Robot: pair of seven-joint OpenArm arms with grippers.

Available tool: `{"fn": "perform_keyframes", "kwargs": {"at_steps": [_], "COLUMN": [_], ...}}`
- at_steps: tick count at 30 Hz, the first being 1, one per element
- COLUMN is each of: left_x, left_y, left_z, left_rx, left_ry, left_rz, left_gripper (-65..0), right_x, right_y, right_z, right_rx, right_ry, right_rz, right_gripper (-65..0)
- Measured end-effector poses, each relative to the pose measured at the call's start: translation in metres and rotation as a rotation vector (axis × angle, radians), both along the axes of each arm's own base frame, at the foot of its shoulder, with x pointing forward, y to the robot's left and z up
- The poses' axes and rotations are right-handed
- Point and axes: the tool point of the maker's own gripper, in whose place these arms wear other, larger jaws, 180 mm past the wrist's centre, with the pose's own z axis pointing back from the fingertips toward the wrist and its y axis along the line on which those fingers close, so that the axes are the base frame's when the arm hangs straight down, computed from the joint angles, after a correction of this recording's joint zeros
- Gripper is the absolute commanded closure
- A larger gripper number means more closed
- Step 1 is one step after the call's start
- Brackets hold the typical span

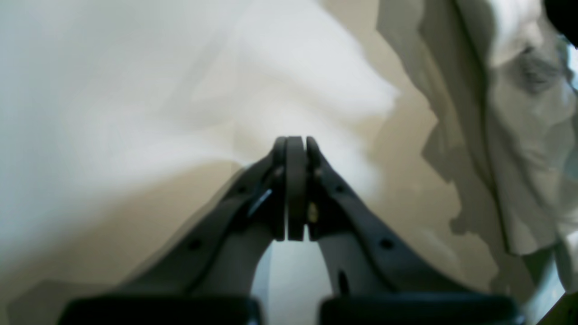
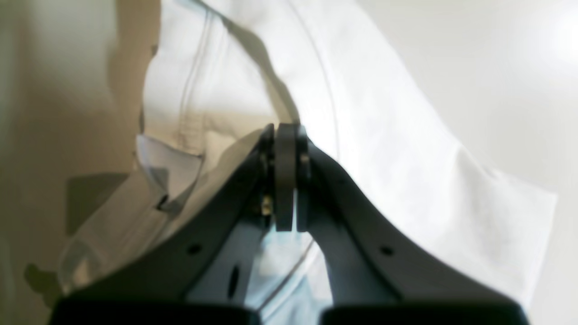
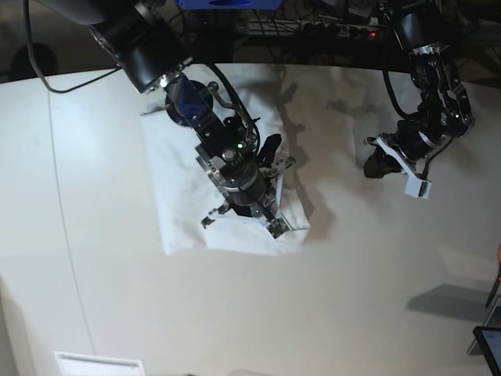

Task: Fold the T-shirt properly
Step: 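Press the right gripper onto the folded stack and smooth it, then pat the shirt's collar edge flat with the right gripper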

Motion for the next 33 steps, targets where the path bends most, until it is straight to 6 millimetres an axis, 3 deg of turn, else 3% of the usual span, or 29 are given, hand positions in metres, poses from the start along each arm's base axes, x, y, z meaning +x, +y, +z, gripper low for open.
{"fn": "perform_keyframes", "kwargs": {"at_steps": [2, 5, 10, 12, 16, 18, 21, 28, 31, 33], "left_x": [0.0, 0.0, 0.0, 0.0, 0.0, 0.0, 0.001, 0.003, 0.002, 0.0], "left_y": [0.0, 0.0, 0.0, 0.0, 0.0, 0.0, 0.0, -0.002, -0.002, -0.003], "left_z": [0.0, 0.0, 0.0, 0.0, 0.0, 0.0, 0.001, 0.002, 0.001, -0.001], "left_rx": [0.001, -0.001, 0.002, 0.001, 0.001, 0.0, 0.001, -0.001, 0.001, 0.0], "left_ry": [0.0, 0.0, 0.001, -0.001, 0.0, 0.0, -0.002, -0.007, -0.002, 0.003], "left_rz": [0.0, 0.0, 0.0, 0.0, 0.0, 0.0, 0.0, -0.007, -0.009, -0.009], "left_gripper": [0.0, 0.0, 0.0, 0.0, 0.0, 0.0, 0.0, 0.0, 0.0, 0.0], "right_x": [0.0, 0.003, -0.002, -0.006, -0.031, -0.04, -0.054, -0.081, -0.081, -0.081], "right_y": [0.002, 0.002, -0.023, -0.037, -0.085, -0.096, -0.09, -0.078, -0.076, -0.08], "right_z": [0.013, 0.053, 0.093, 0.084, 0.036, 0.037, 0.032, -0.027, -0.028, -0.015], "right_rx": [0.023, 0.079, 0.079, 0.067, 0.014, 0.025, 0.059, 0.048, 0.053, 0.063], "right_ry": [-0.022, -0.113, -0.179, -0.166, -0.065, -0.085, -0.082, 0.035, 0.038, 0.024], "right_rz": [0.008, 0.013, -0.02, -0.038, -0.128, -0.148, -0.139, -0.123, -0.124, -0.132], "right_gripper": [-1.0, -1.0, -1.0, -1.0, -1.0, -1.0, -1.0, -1.0, -1.0, -1.0]}}
